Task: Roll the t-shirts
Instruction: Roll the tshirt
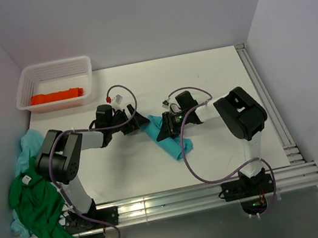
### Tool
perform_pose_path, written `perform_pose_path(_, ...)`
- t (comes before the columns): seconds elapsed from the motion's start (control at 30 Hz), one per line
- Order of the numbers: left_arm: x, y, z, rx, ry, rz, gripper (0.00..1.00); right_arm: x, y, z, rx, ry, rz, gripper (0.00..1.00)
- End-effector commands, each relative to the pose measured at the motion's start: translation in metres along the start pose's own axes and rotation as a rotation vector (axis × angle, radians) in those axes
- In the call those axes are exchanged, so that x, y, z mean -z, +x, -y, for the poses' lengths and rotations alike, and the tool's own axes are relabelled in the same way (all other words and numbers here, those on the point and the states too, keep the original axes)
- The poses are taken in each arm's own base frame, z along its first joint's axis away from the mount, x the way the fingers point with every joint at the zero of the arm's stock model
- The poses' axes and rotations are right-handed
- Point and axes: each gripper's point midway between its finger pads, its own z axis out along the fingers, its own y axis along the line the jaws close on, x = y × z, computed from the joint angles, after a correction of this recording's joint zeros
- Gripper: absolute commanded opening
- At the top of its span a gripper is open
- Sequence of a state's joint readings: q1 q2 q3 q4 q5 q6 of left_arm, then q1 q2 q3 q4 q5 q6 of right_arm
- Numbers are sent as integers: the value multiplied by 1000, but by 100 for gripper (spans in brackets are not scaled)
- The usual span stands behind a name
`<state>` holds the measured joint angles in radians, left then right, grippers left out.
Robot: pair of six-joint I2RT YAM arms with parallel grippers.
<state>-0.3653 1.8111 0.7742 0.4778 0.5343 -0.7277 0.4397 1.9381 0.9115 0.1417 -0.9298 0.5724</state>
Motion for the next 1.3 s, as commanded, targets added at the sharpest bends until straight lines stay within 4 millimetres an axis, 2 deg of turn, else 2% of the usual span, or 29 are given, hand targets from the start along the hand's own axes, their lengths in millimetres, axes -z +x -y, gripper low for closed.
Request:
perform_pose_path(0.0,-15,3,-10,-2,-22,-15,88,-3,19,37,-93,89,-36,0)
perform_pose_path(0.1,-24,6,-12,-12,-34,-35,83,-5,19,41,-101,97,-38,0)
perform_pose_path(0.13,-27,10,-15,-13,-37,-49,75,-5,18,41,-100,99,-35,0)
perform_pose_path(0.33,-40,20,-11,-34,-2,-115,48,-3,10,36,-72,106,-28,0)
perform_pose_path(0.4,-45,26,-5,-44,29,-144,33,-1,6,33,-50,111,-23,0)
perform_pose_path(0.43,-45,27,-3,-46,32,-147,24,0,5,33,-45,121,-19,5)
perform_pose_path(0.47,-46,24,-3,-50,19,-133,3,1,0,36,-33,150,2,9)
perform_pose_path(0.5,-46,27,-3,-47,3,-143,0,5,-1,35,-19,176,12,13)
perform_pose_path(0.57,-47,19,-5,-54,-36,-125,0,11,-4,39,-5,233,42,25)
perform_pose_path(0.63,-43,18,-8,-57,-79,-130,0,20,-10,32,35,258,75,36)
perform_pose_path(0.7,-40,15,-11,-56,-117,-122,0,30,-15,28,62,301,114,41)
perform_pose_path(0.83,-33,6,-12,-72,-176,-102,0,43,-20,17,111,360,162,61)
perform_pose_path(0.87,-33,5,-11,-80,-186,-97,0,49,-21,10,132,368,177,63)
perform_pose_path(1.03,-31,9,-21,-71,-260,-103,0,67,-23,2,207,480,248,77)
perform_pose_path(1.1,-34,9,-21,-73,-267,-110,0,71,-19,-9,270,506,264,79)
perform_pose_path(1.2,-35,10,-18,-77,-266,-117,0,84,-23,-13,379,660,321,82)
perform_pose_path(1.27,-36,10,-16,-80,-267,-117,0,81,-18,-23,491,749,326,84)
